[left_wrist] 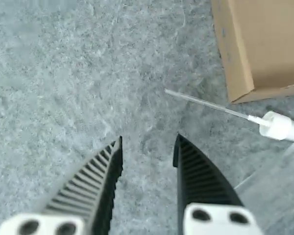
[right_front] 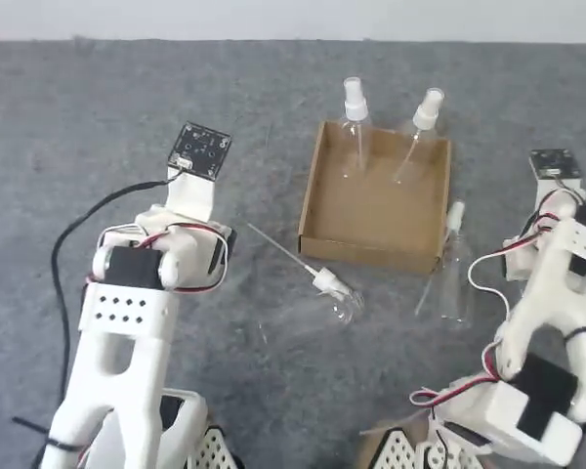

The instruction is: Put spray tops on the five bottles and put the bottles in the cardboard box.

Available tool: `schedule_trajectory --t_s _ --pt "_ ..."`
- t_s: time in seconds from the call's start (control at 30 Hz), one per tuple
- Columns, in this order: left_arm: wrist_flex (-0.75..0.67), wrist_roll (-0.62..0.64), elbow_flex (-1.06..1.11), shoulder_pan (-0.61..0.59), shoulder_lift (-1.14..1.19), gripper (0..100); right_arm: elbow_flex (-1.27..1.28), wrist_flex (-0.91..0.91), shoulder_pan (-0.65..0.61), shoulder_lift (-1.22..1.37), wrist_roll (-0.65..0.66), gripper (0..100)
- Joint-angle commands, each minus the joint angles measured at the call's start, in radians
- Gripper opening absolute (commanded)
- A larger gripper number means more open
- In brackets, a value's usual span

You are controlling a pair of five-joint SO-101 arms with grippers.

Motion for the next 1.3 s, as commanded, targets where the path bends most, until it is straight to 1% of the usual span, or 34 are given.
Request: schedule_trajectory --t_s 0.0,0.17,0.33,0.4,0.43,0.57,0.63,0.73,0.83,0.97,1.03,1.1,1.27 --pt "-0.021 0.008 -0.005 0.005 0.0 16 -0.057 -0.005 0.012 -0.015 0.014 40.3" --pt "-0.021 0.008 -0.005 0.005 0.0 16 -0.071 0.16 0.008 -0.041 0.014 31.7" --pt "-0.023 0.008 -0.008 0.006 0.0 16 -0.029 0.348 0.001 -0.145 0.009 30.8" --pt "-0.026 0.008 -0.008 0.006 0.0 16 0.029 0.375 -0.008 -0.211 0.003 30.8" --pt "-0.038 0.008 -0.005 0.006 0.0 16 0.074 0.374 -0.012 -0.246 -0.014 30.8" --pt "-0.052 0.008 -0.002 0.006 0.002 16 0.276 0.315 -0.025 -0.403 -0.152 30.4" --pt "-0.054 0.008 -0.002 0.006 0.002 16 0.368 0.295 -0.047 -0.461 -0.209 27.7" --pt "-0.052 0.009 -0.002 0.006 0.002 16 0.466 0.265 -0.071 -0.515 -0.311 23.1" --pt "-0.052 0.009 -0.002 0.006 0.002 16 0.532 0.206 -0.071 -0.522 -0.381 22.1" --pt "-0.052 0.009 -0.002 0.006 0.002 16 0.62 0.148 -0.064 -0.513 -0.4 21.8" --pt "-0.052 0.009 -0.002 0.006 0.002 16 0.647 0.111 -0.031 -0.513 -0.404 21.8" --pt "-0.054 0.009 -0.002 0.006 0.002 16 0.649 0.11 -0.007 -0.513 -0.405 21.9" --pt "-0.055 0.009 -0.004 0.006 0.002 16 0.655 0.099 -0.001 -0.513 -0.405 21.6"
